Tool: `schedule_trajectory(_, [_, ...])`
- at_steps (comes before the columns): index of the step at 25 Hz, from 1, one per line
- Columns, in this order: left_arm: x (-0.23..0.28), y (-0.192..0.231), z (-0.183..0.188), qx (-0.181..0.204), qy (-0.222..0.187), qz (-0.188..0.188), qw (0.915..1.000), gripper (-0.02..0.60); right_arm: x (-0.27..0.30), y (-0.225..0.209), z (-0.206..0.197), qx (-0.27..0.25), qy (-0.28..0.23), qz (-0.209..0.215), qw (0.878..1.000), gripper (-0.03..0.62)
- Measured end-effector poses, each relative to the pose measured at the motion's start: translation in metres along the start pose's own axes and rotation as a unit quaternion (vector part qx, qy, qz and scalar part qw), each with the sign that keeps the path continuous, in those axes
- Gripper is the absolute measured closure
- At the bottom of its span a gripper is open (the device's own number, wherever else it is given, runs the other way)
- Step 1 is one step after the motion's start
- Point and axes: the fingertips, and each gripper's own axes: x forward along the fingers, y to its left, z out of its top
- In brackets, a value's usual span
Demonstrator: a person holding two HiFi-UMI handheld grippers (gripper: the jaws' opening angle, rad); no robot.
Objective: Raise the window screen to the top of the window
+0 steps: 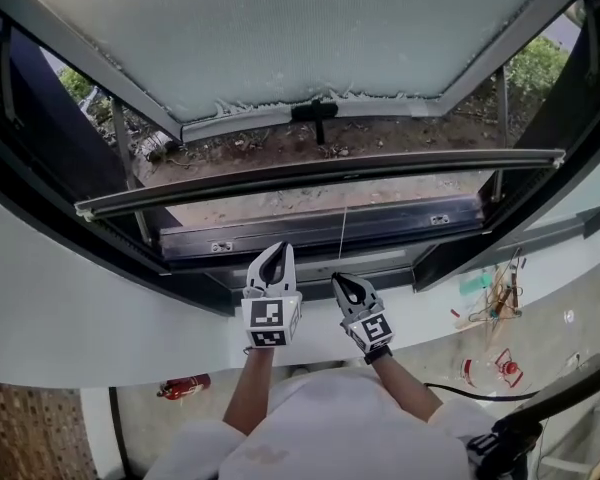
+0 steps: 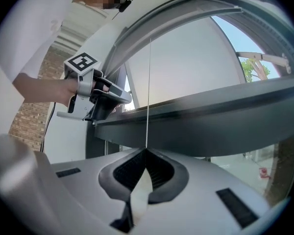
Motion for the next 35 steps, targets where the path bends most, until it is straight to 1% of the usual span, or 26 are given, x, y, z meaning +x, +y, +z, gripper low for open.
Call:
schedule_trajectory(4, [0.000,-0.002,0.003,0.002,-0.001,-0.003,1.0000,0.580,-0.005,-0.002,0.009,0.005,-0.021,-0.004,1.000,0.592])
schedule_trajectory(12, [-0.003,-0.003,0.008,0.007,-0.004,-0.004,1.0000,0.580,-0.004,-0.002,0.018,0.013,-0.023,-0.005,1.000,0.592])
schedule_trajectory(15, [-0.004,-0.004,0.009,0.008,-0.005,-0.007,0.9999,0.580,-0.004,-0.001,0.022,0.019,-0.034,-0.004,0.999,0.591])
schedule_trajectory(17, [-0.004,-0.005,0.009,0.009,-0.005,-0.008,0.9999,0.580,-0.006,0.000,0.027,0.023,-0.027,-0.006,0.999,0.592])
schedule_trajectory(18, [-0.004,-0.006,0.009,0.008,-0.005,-0.009,0.9999,0.580,-0.007,0.000,0.033,0.025,-0.033,-0.004,0.999,0.591])
schedule_trajectory(21, [-0.004,-0.007,0.008,0.006,-0.007,-0.010,0.9999,0.580,-0.006,0.001,0.063,0.015,-0.080,0.000,0.997,0.591])
schedule_trajectory(26, [-0.004,-0.012,0.007,0.004,-0.008,-0.016,0.9998,0.580,-0.004,0.004,0.101,0.013,-0.121,0.003,0.993,0.592])
schedule_trajectory(33, [-0.002,-0.014,0.009,0.001,-0.008,-0.019,0.9998,0.580,-0.008,0.003,0.134,0.018,-0.146,0.002,0.989,0.591])
schedule_trajectory(35, [-0.001,-0.013,0.011,0.000,-0.010,-0.019,0.9998,0.580,-0.008,0.002,0.139,0.017,-0.143,0.006,0.990,0.592])
